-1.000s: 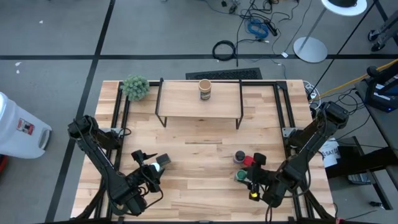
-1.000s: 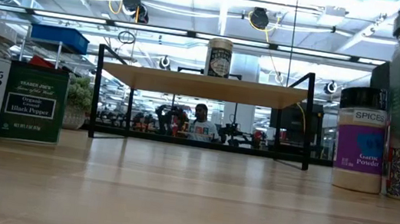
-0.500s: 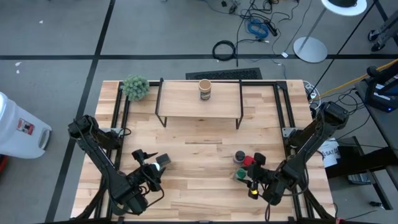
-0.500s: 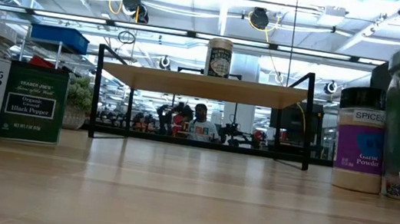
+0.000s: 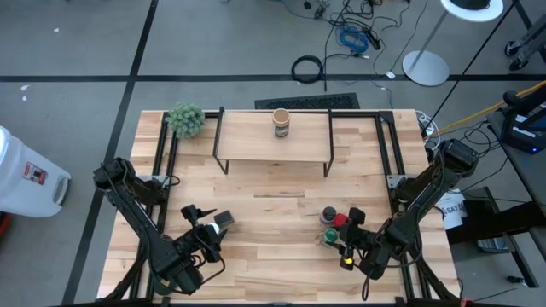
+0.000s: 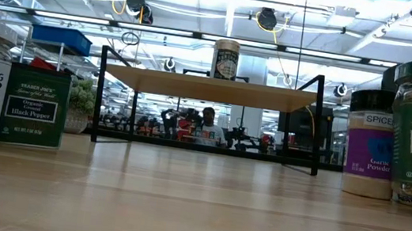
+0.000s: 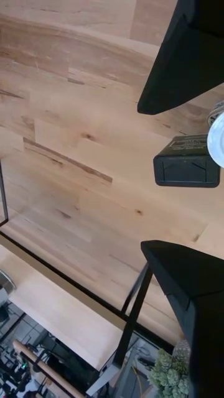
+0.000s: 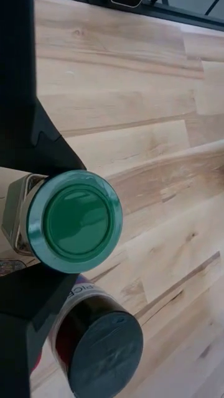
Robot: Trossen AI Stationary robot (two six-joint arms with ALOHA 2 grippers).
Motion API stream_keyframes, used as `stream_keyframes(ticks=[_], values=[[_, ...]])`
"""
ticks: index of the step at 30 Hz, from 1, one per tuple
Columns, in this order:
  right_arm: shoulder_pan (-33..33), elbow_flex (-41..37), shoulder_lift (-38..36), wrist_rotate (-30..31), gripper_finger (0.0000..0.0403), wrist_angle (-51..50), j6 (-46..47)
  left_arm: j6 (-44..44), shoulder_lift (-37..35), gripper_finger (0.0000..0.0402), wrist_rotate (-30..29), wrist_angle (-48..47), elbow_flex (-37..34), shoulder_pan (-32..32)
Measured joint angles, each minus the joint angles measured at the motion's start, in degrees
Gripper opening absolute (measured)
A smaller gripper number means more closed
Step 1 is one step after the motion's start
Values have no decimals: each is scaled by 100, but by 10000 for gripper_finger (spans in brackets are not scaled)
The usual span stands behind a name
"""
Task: Shelf spices
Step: Move the green seasoning bottle to the middle right of the table
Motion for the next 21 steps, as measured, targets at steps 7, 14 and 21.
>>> stream_keyframes(ticks=[7, 14, 21], values=[[0, 0, 17, -4, 197, 9, 0, -2, 0, 357, -4, 2, 0, 0], [0, 0, 239, -136, 197, 177, 4, -4, 0, 357, -7, 2, 0, 0], [0, 0, 240, -118, 197, 107, 0, -9, 0, 357, -9, 2, 0, 0]])
